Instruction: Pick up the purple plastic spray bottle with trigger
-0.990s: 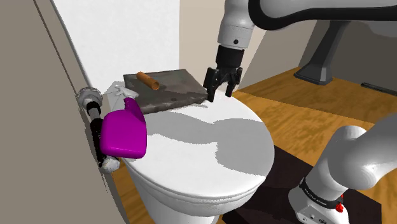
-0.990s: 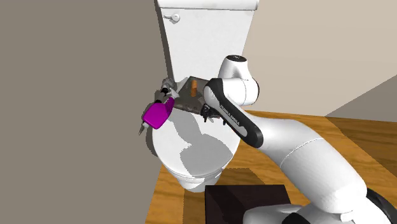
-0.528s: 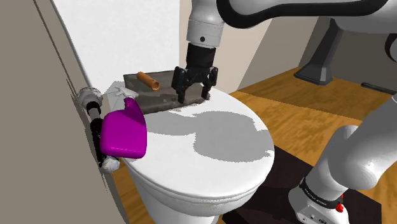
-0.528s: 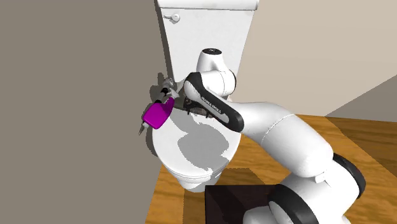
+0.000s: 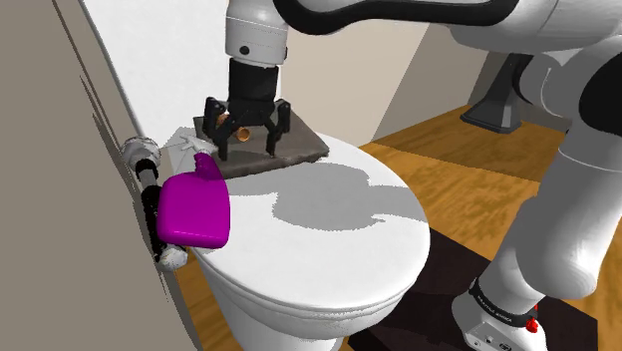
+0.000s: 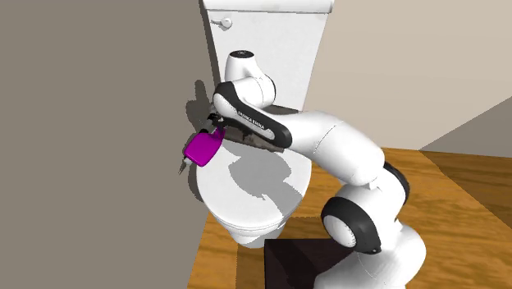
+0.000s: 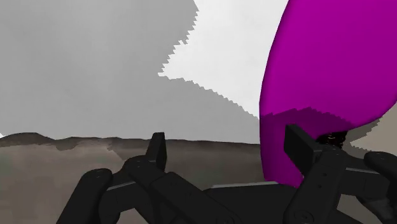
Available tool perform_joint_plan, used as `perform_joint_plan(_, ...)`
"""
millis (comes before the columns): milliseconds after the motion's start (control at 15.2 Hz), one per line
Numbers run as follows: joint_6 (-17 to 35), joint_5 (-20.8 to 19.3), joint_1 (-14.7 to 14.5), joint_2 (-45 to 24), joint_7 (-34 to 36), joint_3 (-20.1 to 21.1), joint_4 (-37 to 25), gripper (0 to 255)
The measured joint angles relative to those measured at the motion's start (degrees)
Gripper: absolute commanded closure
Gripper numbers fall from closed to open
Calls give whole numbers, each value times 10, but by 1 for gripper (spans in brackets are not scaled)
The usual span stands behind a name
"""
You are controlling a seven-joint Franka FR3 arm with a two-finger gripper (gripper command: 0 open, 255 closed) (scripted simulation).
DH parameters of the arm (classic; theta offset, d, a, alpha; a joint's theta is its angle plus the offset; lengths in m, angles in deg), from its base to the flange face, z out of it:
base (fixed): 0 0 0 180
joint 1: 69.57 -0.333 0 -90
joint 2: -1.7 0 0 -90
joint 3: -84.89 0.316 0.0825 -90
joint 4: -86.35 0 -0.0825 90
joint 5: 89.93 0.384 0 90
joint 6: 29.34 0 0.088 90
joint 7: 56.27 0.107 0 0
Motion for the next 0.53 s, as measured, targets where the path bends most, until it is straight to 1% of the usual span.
perform_joint_plan(66, -5, -13, -8, -23, 14, 3, -27, 0)
perform_joint_plan(132, -18, -31, -23, -53, 34, 8, -70, 0)
perform_joint_plan(198, -21, -45, -35, -78, 47, 9, -97, 0)
perform_joint_plan(264, -38, -64, -53, -115, 62, 10, -150, 0)
perform_joint_plan(396, -63, -91, -83, -166, 83, 8, -226, 0)
perform_joint_plan(528, -57, -95, -87, -175, 87, 7, -229, 0)
